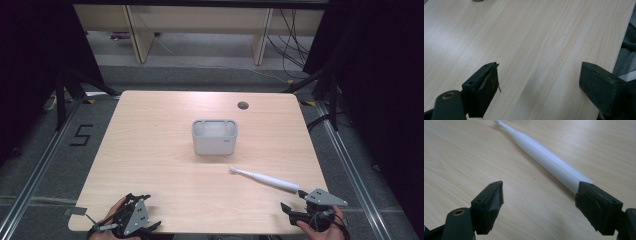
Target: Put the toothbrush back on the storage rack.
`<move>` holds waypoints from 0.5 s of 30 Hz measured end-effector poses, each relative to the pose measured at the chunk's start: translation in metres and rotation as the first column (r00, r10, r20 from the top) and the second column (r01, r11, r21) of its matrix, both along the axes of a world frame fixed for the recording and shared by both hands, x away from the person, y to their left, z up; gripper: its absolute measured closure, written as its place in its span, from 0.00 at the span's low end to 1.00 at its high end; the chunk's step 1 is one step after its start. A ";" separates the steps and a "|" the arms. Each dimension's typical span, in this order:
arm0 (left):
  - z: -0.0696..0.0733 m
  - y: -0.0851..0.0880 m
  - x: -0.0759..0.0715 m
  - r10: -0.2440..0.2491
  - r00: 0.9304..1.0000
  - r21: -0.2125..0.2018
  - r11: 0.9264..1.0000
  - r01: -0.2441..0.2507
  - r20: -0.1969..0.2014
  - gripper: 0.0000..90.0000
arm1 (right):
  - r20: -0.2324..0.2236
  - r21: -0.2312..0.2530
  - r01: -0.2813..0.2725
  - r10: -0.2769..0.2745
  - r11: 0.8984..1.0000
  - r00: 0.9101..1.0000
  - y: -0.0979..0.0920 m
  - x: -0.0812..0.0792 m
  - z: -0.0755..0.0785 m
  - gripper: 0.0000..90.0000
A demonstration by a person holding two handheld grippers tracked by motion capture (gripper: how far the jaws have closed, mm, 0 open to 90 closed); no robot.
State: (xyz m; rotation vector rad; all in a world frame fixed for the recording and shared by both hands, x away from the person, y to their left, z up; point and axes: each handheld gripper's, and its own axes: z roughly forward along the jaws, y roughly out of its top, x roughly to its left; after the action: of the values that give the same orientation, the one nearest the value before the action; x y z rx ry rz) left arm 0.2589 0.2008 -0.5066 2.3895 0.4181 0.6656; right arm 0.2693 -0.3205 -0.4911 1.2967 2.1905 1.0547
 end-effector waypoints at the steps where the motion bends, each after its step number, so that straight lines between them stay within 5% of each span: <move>1: 0.000 0.000 0.000 0.000 1.000 0.000 1.000 0.000 0.000 0.17 | 0.000 0.000 0.000 0.000 1.000 1.000 0.000 0.000 0.000 0.25; 2: 0.000 0.000 0.000 0.001 1.000 -0.004 1.000 -0.001 0.000 0.17 | 0.035 -0.034 -0.020 0.022 0.999 0.999 -0.003 0.002 0.001 0.25; 5: 0.000 0.000 0.000 0.000 1.000 -0.001 1.000 0.000 0.000 0.17 | 0.035 -0.036 -0.024 0.025 0.999 0.999 -0.003 0.003 0.001 0.25; 6: 0.000 0.000 0.000 0.001 1.000 -0.001 1.000 -0.001 0.000 0.17 | -0.011 -0.007 0.002 -0.002 1.000 1.000 0.000 0.000 0.002 0.25; 7: 0.000 0.000 0.000 0.001 1.000 -0.001 1.000 -0.001 0.000 0.17 | -0.011 -0.007 0.002 -0.002 1.000 1.000 0.000 0.000 0.002 0.25; 9: 0.000 0.000 0.000 0.002 1.000 -0.005 1.000 -0.002 -0.002 0.17 | 0.043 -0.047 -0.036 0.038 0.998 0.998 -0.002 0.004 0.001 0.25; 11: 0.000 0.000 0.000 0.001 1.000 -0.002 1.000 -0.001 -0.002 0.17 | 0.012 -0.044 -0.024 0.025 0.999 1.000 0.000 0.002 0.003 0.25; 15: 0.000 0.000 0.000 0.001 1.000 0.000 1.000 -0.001 -0.002 0.17 | 0.038 -0.085 -0.064 0.067 0.994 0.997 0.001 0.006 0.005 0.25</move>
State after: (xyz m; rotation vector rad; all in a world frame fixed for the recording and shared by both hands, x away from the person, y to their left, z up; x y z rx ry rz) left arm 0.2590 0.2009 -0.5068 2.3905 0.4207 0.6639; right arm 0.2754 -0.3190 -0.4857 1.1645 2.2352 0.9938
